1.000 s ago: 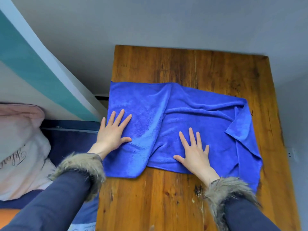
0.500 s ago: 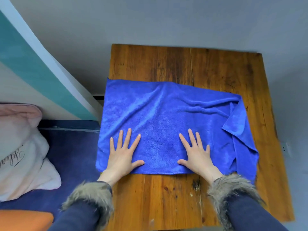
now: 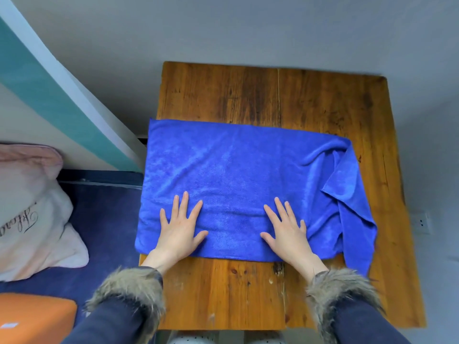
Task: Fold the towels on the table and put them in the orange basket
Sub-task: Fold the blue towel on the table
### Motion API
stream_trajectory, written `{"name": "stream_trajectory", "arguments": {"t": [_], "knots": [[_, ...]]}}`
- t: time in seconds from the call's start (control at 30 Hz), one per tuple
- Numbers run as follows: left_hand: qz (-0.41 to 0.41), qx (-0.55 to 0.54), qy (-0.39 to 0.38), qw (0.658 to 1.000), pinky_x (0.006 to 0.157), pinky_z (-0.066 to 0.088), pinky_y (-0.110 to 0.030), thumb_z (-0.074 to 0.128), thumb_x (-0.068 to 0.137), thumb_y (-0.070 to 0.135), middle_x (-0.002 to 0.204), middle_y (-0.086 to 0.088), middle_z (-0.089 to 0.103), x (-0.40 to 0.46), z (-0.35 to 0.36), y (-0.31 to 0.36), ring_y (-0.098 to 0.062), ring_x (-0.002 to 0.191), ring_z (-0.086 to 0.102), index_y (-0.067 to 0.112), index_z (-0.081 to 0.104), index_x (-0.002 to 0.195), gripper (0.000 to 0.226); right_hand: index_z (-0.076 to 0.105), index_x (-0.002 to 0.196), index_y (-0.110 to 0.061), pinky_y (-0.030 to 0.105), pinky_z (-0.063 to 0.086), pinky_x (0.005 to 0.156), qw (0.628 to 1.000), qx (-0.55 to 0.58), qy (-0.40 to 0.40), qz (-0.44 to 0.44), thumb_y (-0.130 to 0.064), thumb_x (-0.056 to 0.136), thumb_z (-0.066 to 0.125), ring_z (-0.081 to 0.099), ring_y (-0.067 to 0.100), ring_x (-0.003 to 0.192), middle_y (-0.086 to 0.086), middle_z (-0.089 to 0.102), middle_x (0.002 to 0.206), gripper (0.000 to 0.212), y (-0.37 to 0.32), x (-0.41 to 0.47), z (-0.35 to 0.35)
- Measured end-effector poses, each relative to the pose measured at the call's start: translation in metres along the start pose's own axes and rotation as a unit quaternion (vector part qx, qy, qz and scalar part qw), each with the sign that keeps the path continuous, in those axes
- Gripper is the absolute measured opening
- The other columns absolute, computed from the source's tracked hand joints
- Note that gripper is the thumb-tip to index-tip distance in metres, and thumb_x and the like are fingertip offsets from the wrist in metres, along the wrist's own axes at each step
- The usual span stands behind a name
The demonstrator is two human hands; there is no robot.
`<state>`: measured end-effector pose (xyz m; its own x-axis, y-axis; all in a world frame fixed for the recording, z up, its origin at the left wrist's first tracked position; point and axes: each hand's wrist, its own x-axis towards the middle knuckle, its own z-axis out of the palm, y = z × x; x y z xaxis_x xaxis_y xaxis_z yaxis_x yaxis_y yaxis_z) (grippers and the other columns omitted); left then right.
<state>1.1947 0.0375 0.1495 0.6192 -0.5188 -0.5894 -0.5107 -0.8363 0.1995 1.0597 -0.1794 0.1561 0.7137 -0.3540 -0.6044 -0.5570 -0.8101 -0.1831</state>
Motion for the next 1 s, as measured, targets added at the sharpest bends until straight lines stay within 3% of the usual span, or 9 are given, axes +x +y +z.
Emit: {"name": "stream_trajectory", "arguments": {"t": [0.07, 0.13, 0.27, 0.37, 0.47, 0.57, 0.63, 0.77, 1.0], "knots": [[-0.002, -0.002, 0.033, 0.999, 0.112, 0.003, -0.058, 0.042, 0.092, 0.052, 0.155, -0.007, -0.022, 0.001, 0.002, 0.017, -0.029, 0.142, -0.021, 0.028, -0.001, 0.149, 0.075, 0.033, 0.144, -0.018, 0.053, 0.027, 0.107, 0.993, 0.066, 0.095, -0.006, -0.034, 0.093, 0.049, 0.015, 0.022, 0.144, 0.005, 0.016, 0.156, 0.055, 0.009, 0.0, -0.004], [0.012, 0.007, 0.052, 0.999, 0.112, 0.004, -0.057, 0.041, 0.093, 0.05, 0.155, -0.008, -0.02, 0.005, 0.006, 0.04, -0.029, 0.142, -0.019, 0.027, -0.002, 0.149, 0.074, 0.057, 0.124, -0.01, 0.052, 0.041, 0.095, 0.973, 0.077, 0.219, -0.015, -0.028, 0.087, 0.048, 0.045, 0.03, 0.129, 0.013, 0.048, 0.139, 0.042, 0.028, 0.002, -0.009], [0.079, 0.02, 0.105, 0.991, 0.104, 0.022, -0.064, 0.064, 0.083, 0.044, 0.156, -0.015, 0.011, 0.017, 0.024, 0.104, -0.037, 0.143, 0.01, 0.021, 0.03, 0.146, 0.075, 0.065, 0.102, -0.01, 0.045, 0.046, 0.083, 0.936, 0.037, 0.351, 0.009, -0.024, 0.079, 0.052, 0.06, 0.031, 0.105, 0.01, 0.064, 0.109, 0.03, 0.098, 0.005, -0.031], [0.119, 0.059, 0.11, 0.985, 0.09, 0.039, -0.065, 0.078, 0.066, 0.045, 0.148, -0.017, 0.033, 0.023, 0.043, 0.159, -0.042, 0.133, 0.035, 0.02, 0.046, 0.134, 0.079, 0.062, 0.109, -0.007, 0.047, 0.046, 0.075, 0.956, 0.018, 0.29, 0.047, -0.024, 0.066, 0.08, 0.057, 0.036, 0.1, 0.015, 0.06, 0.108, 0.049, 0.154, 0.01, -0.038], [0.15, 0.089, 0.129, 0.976, 0.091, 0.04, -0.063, 0.077, 0.065, 0.049, 0.149, -0.017, 0.032, 0.031, 0.054, 0.209, -0.039, 0.135, 0.031, 0.022, 0.046, 0.133, 0.079, 0.063, 0.105, -0.005, 0.043, 0.048, 0.063, 0.965, -0.011, 0.262, 0.023, -0.022, 0.062, 0.084, 0.06, 0.036, 0.087, 0.014, 0.061, 0.097, 0.05, 0.191, 0.017, -0.036], [0.163, 0.103, 0.141, 0.971, 0.095, 0.035, -0.065, 0.075, 0.067, 0.048, 0.151, -0.016, 0.027, 0.039, 0.058, 0.245, -0.037, 0.138, 0.023, 0.022, 0.043, 0.137, 0.081, 0.064, 0.094, -0.006, 0.039, 0.048, 0.058, 0.956, 0.021, 0.29, -0.031, -0.015, 0.073, 0.071, 0.061, 0.036, 0.075, 0.013, 0.062, 0.084, 0.024, 0.212, 0.026, -0.042], [0.179, 0.118, 0.143, 0.966, 0.095, 0.034, -0.066, 0.076, 0.065, 0.049, 0.151, -0.015, 0.028, 0.044, 0.057, 0.263, -0.038, 0.137, 0.029, 0.023, 0.04, 0.139, 0.086, 0.063, 0.095, -0.007, 0.039, 0.045, 0.066, 0.96, 0.096, 0.265, -0.006, -0.014, 0.084, 0.059, 0.06, 0.036, 0.084, 0.014, 0.064, 0.089, 0.014, 0.221, 0.029, -0.055], [0.189, 0.148, 0.12, 0.963, 0.092, 0.036, -0.069, 0.081, 0.052, 0.053, 0.149, -0.014, 0.033, 0.047, 0.066, 0.283, -0.038, 0.134, 0.036, 0.025, 0.036, 0.139, 0.102, 0.065, 0.1, -0.011, 0.037, 0.043, 0.072, 0.939, 0.242, 0.226, 0.092, -0.016, 0.09, 0.054, 0.059, 0.036, 0.095, 0.014, 0.068, 0.099, 0.016, 0.253, 0.043, -0.078], [0.144, 0.168, 0.097, 0.97, 0.081, 0.036, -0.073, 0.084, 0.04, 0.058, 0.145, -0.018, 0.039, 0.047, 0.072, 0.304, -0.041, 0.129, 0.041, 0.027, 0.039, 0.135, 0.11, 0.069, 0.096, -0.011, 0.03, 0.043, 0.081, 0.885, 0.352, 0.225, 0.208, -0.009, 0.084, 0.051, 0.06, 0.033, 0.099, 0.012, 0.069, 0.102, 0.021, 0.303, 0.068, -0.101]]}}
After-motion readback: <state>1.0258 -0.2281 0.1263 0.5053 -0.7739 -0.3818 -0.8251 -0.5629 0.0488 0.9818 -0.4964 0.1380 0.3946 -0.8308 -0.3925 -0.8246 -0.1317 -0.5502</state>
